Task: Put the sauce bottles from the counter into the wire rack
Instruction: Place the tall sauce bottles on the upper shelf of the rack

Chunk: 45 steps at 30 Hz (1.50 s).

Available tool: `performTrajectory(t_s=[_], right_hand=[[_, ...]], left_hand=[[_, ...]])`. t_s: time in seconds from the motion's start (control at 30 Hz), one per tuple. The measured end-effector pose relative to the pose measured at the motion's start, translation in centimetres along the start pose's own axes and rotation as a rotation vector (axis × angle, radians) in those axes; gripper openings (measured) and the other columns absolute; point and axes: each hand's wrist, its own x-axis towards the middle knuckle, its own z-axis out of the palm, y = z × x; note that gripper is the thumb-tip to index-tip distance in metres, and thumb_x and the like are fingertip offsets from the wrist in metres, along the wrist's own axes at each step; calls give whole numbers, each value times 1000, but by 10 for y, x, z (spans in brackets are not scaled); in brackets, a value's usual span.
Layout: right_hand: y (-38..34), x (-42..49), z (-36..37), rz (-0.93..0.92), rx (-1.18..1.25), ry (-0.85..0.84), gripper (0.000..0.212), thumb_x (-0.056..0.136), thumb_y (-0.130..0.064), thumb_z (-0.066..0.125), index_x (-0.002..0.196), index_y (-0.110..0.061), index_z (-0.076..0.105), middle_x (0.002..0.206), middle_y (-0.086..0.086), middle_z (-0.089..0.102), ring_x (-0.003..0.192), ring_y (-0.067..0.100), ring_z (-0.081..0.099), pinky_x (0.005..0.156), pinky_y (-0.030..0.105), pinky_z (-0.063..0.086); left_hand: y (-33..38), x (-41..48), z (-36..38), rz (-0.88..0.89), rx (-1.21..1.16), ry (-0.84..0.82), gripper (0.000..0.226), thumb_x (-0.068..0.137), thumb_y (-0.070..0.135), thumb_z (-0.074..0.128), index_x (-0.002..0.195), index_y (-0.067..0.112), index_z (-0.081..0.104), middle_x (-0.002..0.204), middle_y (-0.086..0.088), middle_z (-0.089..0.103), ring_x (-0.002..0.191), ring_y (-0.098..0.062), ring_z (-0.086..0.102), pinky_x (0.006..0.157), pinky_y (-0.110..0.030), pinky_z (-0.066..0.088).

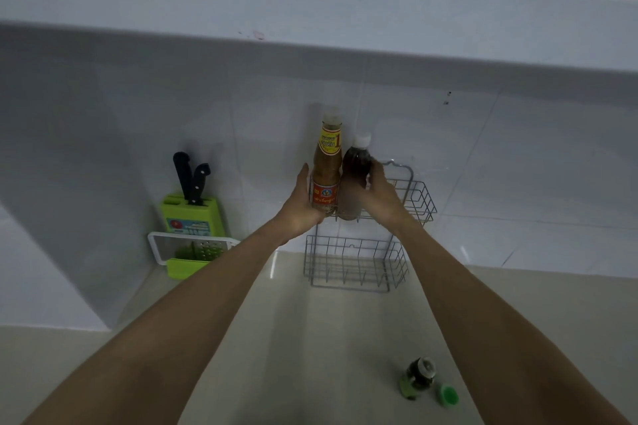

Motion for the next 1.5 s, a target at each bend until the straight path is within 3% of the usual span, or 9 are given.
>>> performTrajectory(t_s=[0.17,0.3,0.4,0.57,0.63,0.87,1.0,1.13,1.5], right_hand=[[21,-50,25,-274,81,471,41,86,0,56,125,-11,50,116,5,62,103,16,60,90,27,51],[65,-95,46,-144,-330,-287,19,87,-10,64,106,-15,63,95,2,70,84,16,66,80,37,57],[95,-135,68,3,-652,-1006,33,78,-13,77,109,-9,68,111,11,69,102,25,64,87,32,53],[142,-188,100,34,-1028,-1253,29,74,-19,79,99,-18,65,118,10,60,110,28,58,90,40,52],[154,-201,107,47,-1123,-1236,11,78,-9,68,79,-18,61,106,14,59,104,28,59,87,39,51],[177,-211,115,5,-1156,-1173,22,80,-4,66,101,1,67,114,22,61,104,40,61,79,41,49],[165,-186,92,184,-685,-1078,24,75,-21,79,94,-11,69,100,16,66,74,20,60,66,29,55],[143,-175,80,413,65,-808,24,76,-9,78,96,-8,65,97,16,67,87,25,65,75,33,58],[25,-83,-21,-241,149,137,23,88,-12,65,105,-22,54,99,-7,68,102,21,67,93,41,53]], left_hand=[[-29,-25,-5,-51,40,256,73,91,9,55,152,15,15,159,-9,22,144,-22,25,116,-31,25],[-71,-63,-3,-214,120,159,52,90,8,51,140,18,42,140,-14,50,105,-21,50,87,-23,37],[-101,-87,-4,-306,90,109,51,87,5,53,137,14,46,143,-11,47,124,-22,49,90,-22,37],[-129,-114,-13,-414,67,68,42,84,3,54,125,14,55,130,-12,59,103,-20,54,86,-27,42],[-136,-121,-15,-429,69,71,40,85,4,54,122,15,57,126,-11,61,99,-20,55,82,-27,41],[-141,-120,-15,-455,71,35,39,85,7,52,121,21,56,123,-7,62,113,-26,57,90,-33,45],[-140,-111,-13,-447,30,43,39,86,3,52,123,16,55,117,-7,62,98,-22,57,85,-30,45],[-138,-102,-14,-442,-81,102,37,86,-2,50,119,15,55,108,-6,63,86,-20,53,69,-25,42],[-88,-57,-18,-237,-89,176,60,89,4,54,144,20,36,151,-10,38,133,-27,41,98,-32,37]])
